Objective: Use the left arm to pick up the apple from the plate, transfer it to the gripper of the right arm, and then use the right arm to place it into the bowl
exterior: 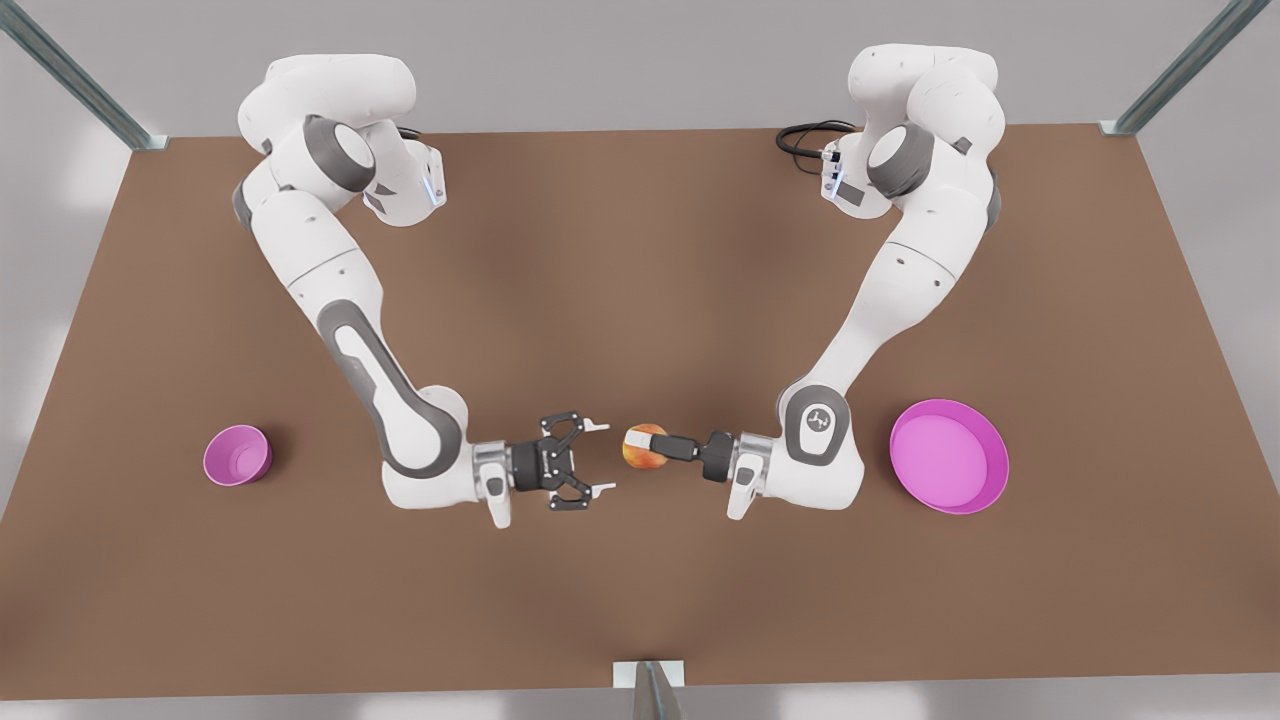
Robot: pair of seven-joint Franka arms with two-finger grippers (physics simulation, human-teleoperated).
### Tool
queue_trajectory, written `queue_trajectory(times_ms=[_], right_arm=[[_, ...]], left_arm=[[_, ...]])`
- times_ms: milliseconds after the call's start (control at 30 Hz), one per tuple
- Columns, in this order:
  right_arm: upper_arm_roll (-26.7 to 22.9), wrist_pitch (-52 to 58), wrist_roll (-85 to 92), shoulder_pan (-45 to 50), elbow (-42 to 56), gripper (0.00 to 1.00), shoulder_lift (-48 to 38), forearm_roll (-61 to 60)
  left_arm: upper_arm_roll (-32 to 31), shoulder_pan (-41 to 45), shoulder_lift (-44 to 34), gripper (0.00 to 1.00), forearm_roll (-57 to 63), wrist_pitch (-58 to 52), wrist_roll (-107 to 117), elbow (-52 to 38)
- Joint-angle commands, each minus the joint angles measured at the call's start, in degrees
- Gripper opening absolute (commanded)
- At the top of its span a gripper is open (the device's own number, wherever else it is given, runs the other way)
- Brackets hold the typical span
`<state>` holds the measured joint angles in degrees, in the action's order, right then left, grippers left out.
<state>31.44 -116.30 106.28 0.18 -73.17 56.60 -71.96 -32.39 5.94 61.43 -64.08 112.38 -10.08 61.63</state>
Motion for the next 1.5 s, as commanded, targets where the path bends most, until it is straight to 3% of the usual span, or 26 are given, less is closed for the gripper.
queue_trajectory(times_ms=[0, 833, 1467], right_arm=[[0.6, -2.5, 12.2, 0.0, 0.1, 1.00, 0.2, -0.3], [6.4, -8.9, 10.7, 1.5, 1.1, 1.00, 2.5, -0.5], [7.8, -10.2, 9.8, 1.8, 1.5, 1.00, 5.2, -1.8]], left_arm=[[0.0, 0.0, -0.1, 0.81, -0.2, 0.7, -2.1, 0.0], [-0.1, 0.9, 0.3, 0.81, -0.3, 1.7, -2.0, -0.1], [-0.1, 1.2, 0.3, 0.82, -0.2, 2.1, -2.3, 0.0]])
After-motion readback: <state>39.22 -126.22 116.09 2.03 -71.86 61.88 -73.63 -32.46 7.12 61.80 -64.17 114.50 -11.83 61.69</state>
